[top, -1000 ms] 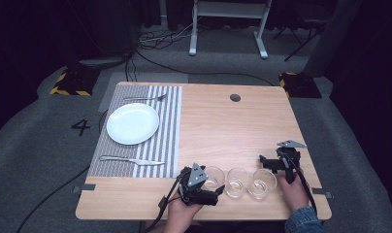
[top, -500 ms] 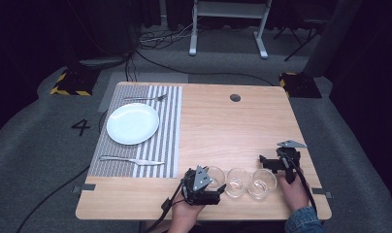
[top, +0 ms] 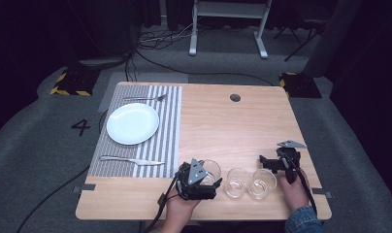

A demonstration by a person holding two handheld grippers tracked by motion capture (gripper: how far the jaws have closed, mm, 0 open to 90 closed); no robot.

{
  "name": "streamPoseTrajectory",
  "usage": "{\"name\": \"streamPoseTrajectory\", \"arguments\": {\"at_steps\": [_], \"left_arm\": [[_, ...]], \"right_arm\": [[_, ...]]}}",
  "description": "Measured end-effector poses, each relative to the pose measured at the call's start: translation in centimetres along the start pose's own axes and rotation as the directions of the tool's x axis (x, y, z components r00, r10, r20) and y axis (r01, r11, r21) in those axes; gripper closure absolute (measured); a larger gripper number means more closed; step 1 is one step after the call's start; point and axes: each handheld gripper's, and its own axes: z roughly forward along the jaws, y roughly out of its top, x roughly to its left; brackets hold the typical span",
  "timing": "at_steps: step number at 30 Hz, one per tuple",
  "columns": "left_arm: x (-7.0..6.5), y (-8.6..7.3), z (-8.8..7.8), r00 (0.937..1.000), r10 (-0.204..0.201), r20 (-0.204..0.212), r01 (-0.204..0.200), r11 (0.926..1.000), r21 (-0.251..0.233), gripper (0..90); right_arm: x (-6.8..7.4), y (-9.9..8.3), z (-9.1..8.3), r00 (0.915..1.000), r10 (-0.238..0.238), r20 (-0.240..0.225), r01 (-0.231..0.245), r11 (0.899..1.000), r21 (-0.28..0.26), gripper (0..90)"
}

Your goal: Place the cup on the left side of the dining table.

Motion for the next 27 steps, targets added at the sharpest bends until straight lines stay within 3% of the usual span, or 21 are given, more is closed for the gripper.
{"name": "streamPoseTrajectory", "arguments": {"at_steps": [13, 21, 27], "left_arm": [[3.6, 2.9, -3.1, 0.9966, -0.019, -0.08, 0.013, 0.997, -0.076, 18.8], [5.6, 4.0, -4.9, 0.9923, -0.023, -0.121, 0.014, 0.9966, -0.081, 18.7], [7.7, 4.6, -6.6, 0.9958, -0.03, -0.086, 0.024, 0.9971, -0.072, 18.8]], "right_arm": [[0.0, 0.0, 0.0, 1.0, 0.0, 0.0, 0.0, 1.0, 0.0, 0.7], [0.0, 0.0, 0.0, 1.0, 0.0, 0.0, 0.0, 1.0, 0.0, 0.7], [0.0, 0.0, 0.0, 1.0, 0.0, 0.0, 0.0, 1.0, 0.0, 0.7]]}}
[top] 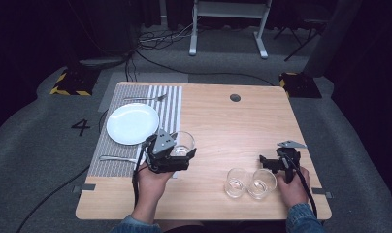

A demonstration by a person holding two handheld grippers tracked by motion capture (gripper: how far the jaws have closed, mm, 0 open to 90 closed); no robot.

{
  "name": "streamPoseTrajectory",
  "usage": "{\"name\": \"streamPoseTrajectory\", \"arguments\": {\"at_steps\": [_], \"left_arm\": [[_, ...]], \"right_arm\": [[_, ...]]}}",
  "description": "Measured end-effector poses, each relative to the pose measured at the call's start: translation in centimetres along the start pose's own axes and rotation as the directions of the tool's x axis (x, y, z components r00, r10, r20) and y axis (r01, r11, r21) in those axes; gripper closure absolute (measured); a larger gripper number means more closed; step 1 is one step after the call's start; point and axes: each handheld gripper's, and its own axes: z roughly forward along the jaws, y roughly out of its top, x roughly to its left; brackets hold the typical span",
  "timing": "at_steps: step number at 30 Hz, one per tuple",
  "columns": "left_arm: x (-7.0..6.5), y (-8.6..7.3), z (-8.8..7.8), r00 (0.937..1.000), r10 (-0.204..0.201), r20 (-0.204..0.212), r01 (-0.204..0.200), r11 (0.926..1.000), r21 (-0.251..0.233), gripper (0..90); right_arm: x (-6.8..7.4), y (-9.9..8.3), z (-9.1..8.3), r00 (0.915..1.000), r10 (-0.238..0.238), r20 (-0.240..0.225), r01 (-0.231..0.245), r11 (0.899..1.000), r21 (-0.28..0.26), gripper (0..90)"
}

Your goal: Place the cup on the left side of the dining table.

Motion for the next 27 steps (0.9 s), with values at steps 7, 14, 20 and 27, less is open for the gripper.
{"name": "streamPoseTrajectory", "arguments": {"at_steps": [7, 14, 20, 27], "left_arm": [[1.8, 0.2, -1.1, 0.9993, -0.023, -0.03, 0.023, 0.9997, -0.011, 18.8], [3.5, 0.4, -1.5, 0.9926, -0.05, -0.111, 0.045, 0.9979, -0.047, 18.7], [5.0, 0.1, -1.7, 0.9822, -0.027, -0.186, 0.024, 0.9995, -0.021, 18.7], [7.1, -0.1, -1.1, 0.9854, -0.039, -0.166, 0.039, 0.9992, -0.006, 18.7]], "right_arm": [[0.0, 0.0, 0.0, 1.0, 0.0, 0.0, 0.0, 1.0, 0.0, 0.7], [0.0, 0.0, 0.0, 1.0, 0.0, 0.0, 0.0, 1.0, 0.0, 0.7], [0.0, 0.0, 0.0, 1.0, 0.0, 0.0, 0.0, 1.0, 0.0, 0.7], [0.0, 0.0, 0.0, 1.0, 0.0, 0.0, 0.0, 1.0, 0.0, 0.7]]}}
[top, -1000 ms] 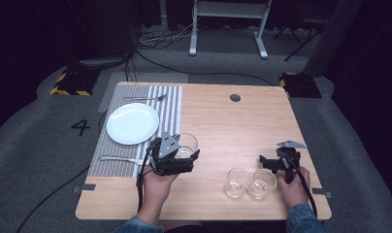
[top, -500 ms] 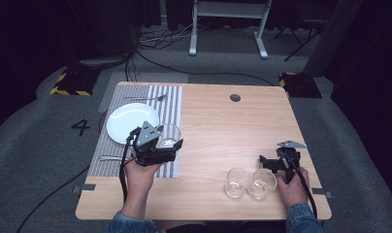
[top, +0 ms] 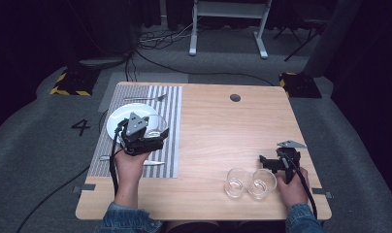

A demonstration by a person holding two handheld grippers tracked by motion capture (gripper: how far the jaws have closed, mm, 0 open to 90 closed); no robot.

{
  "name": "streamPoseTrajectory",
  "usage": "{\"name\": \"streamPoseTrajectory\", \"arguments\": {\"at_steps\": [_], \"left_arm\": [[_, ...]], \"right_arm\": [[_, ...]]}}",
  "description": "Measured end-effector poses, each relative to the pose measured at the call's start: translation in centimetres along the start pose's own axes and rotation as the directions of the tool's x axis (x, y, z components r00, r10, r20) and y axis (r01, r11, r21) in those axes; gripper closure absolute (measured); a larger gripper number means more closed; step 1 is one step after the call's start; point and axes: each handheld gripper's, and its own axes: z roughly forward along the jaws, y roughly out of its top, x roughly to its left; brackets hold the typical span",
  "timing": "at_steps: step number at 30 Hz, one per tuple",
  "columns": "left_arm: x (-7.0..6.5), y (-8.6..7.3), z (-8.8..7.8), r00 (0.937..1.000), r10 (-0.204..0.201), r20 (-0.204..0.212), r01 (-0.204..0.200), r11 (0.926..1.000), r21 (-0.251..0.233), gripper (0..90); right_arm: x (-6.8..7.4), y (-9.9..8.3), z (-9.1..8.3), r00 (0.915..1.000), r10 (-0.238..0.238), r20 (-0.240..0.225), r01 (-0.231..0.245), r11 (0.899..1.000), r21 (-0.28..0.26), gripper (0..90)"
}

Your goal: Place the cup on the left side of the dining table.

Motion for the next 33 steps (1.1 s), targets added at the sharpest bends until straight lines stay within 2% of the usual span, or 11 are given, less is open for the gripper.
{"name": "streamPoseTrajectory", "arguments": {"at_steps": [2, 4, 8, 9, 13, 16, 21, 23, 26, 31, 33], "left_arm": [[0.2, -0.1, 0.3, 1.0, -0.003, 0.002, 0.003, 1.0, 0.008, 18.7], [0.9, -0.4, 1.2, 0.9999, 0.008, 0.013, -0.009, 0.9988, 0.047, 18.7], [2.0, -1.1, 1.9, 0.9997, 0.014, 0.021, -0.015, 0.9978, 0.065, 18.7], [2.8, -1.7, 2.4, 0.9997, -0.014, 0.023, 0.012, 0.9966, 0.082, 18.7], [4.2, -2.9, 3.5, 0.9974, -0.07, 0.017, 0.067, 0.9897, 0.127, 18.7], [4.4, -3.4, 4.0, 0.9965, -0.081, 0.021, 0.077, 0.9864, 0.145, 18.8], [4.1, -3.9, 5.2, 0.9975, -0.066, 0.025, 0.06, 0.9768, 0.206, 18.8], [3.7, -4.0, 5.6, 0.9986, -0.053, 0.004, 0.051, 0.9716, 0.231, 18.8], [3.5, -4.3, 6.3, 0.9986, -0.051, 0.015, 0.045, 0.9605, 0.275, 18.8], [3.5, -4.7, 6.5, 0.999, -0.045, 0.007, 0.04, 0.9511, 0.306, 18.7], [3.5, -4.8, 6.5, 0.9988, -0.048, 0.006, 0.044, 0.9505, 0.308, 18.7]], "right_arm": [[0.0, 0.0, 0.0, 1.0, 0.0, 0.0, 0.0, 1.0, 0.0, 0.7], [0.0, 0.0, 0.0, 1.0, 0.0, 0.0, 0.0, 1.0, 0.0, 0.7], [0.0, 0.0, 0.0, 1.0, 0.0, 0.0, 0.0, 1.0, 0.0, 0.7], [0.0, 0.0, 0.0, 1.0, 0.0, 0.0, 0.0, 1.0, 0.0, 0.7], [0.0, 0.0, 0.0, 1.0, 0.0, 0.0, 0.0, 1.0, 0.0, 0.7], [0.0, 0.0, 0.0, 1.0, 0.0, 0.0, 0.0, 1.0, 0.0, 0.7], [0.0, 0.0, 0.0, 1.0, 0.0, 0.0, 0.0, 1.0, 0.0, 0.7], [0.0, 0.0, 0.0, 1.0, 0.0, 0.0, 0.0, 1.0, 0.0, 0.7], [0.0, 0.0, 0.0, 1.0, 0.0, 0.0, 0.0, 1.0, 0.0, 0.7], [0.0, 0.0, 0.0, 1.0, 0.0, 0.0, 0.0, 1.0, 0.0, 0.7], [0.0, 0.0, 0.0, 1.0, 0.0, 0.0, 0.0, 1.0, 0.0, 0.7]]}}
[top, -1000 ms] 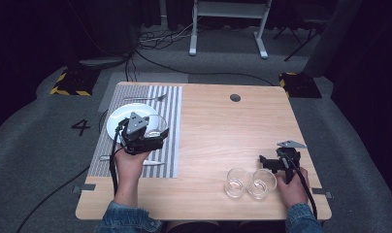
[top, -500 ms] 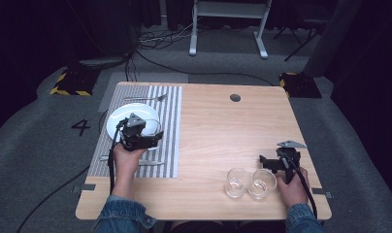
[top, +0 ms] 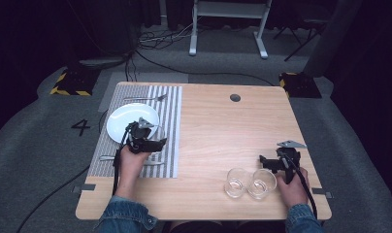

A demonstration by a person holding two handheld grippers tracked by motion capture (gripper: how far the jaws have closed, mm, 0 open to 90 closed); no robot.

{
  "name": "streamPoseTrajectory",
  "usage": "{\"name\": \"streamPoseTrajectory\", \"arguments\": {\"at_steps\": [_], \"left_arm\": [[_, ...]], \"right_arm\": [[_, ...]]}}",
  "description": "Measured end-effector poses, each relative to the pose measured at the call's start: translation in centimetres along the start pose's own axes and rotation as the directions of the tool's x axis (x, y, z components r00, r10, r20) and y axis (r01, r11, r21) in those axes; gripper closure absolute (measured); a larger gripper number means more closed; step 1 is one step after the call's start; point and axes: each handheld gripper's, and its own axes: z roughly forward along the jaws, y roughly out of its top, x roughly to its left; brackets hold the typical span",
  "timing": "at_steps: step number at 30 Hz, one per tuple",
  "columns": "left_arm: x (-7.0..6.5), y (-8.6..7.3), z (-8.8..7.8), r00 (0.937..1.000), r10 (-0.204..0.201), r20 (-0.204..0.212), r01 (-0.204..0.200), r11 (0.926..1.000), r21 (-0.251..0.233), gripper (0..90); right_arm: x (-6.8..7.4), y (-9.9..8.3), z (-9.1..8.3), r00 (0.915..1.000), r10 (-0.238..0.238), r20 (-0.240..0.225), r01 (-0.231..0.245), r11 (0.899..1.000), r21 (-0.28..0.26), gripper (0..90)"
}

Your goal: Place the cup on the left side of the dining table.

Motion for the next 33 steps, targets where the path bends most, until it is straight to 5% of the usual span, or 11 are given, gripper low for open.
{"name": "streamPoseTrajectory", "arguments": {"at_steps": [28, 33], "left_arm": [[0.1, -0.8, -0.2, 0.9998, 0.009, -0.02, -0.008, 0.9989, 0.047, 18.1], [0.0, -0.6, -1.2, 0.9998, -0.007, -0.018, 0.006, 1.0, -0.003, 17.2]], "right_arm": [[0.0, 0.0, 0.0, 1.0, 0.0, 0.0, 0.0, 1.0, 0.001, 0.8], [0.0, 0.0, 0.0, 1.0, 0.001, 0.0, -0.001, 1.0, 0.0, 0.8]]}}
